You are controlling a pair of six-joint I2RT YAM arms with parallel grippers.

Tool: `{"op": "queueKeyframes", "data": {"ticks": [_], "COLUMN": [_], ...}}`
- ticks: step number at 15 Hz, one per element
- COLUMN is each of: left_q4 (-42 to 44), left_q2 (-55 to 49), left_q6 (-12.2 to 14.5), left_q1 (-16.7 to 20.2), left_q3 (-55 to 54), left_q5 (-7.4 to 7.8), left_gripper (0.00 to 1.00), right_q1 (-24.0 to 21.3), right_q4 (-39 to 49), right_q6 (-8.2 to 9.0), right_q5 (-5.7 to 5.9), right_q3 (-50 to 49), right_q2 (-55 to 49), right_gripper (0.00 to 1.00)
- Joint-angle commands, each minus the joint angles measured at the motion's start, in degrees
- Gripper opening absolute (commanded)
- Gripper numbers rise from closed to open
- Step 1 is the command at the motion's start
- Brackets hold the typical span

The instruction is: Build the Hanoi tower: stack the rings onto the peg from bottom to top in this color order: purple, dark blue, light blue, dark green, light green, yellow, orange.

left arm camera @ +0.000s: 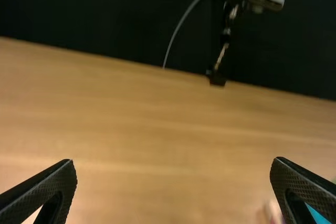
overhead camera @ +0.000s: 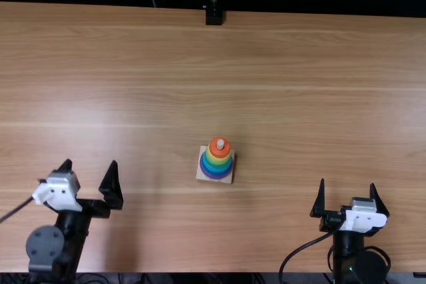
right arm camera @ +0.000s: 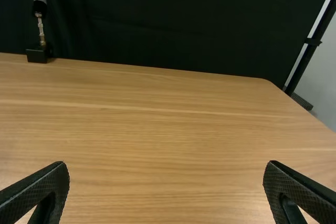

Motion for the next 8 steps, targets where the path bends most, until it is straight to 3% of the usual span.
{"op": "queueKeyframes", "data": {"ticks": [1,5,8], "left_q4": [0.4,-1.1,-10.0], "left_q2": [-7.2,-19.8,-20.6], "left_q6": [1.2,1.7,8.1], "left_q1": [0.6,0.5,0.6], "left_q3": [-4.1,-10.8,-10.8], "left_q5": [0.26,-0.37,-0.48], "left_gripper": [1.0,1.0,1.0], "right_q1": [-0.3,-0.2,-0.3], "right_q4": [0.2,0.2,0.2], "right_q6": [0.02,0.02,0.02], "right_q5": [-0.25,-0.25,-0.25], "right_q3": [-0.5,-0.5,-0.5], "right_q2": [-1.1,-1.1,-1.1], "right_gripper": [1.0,1.0,1.0]}}
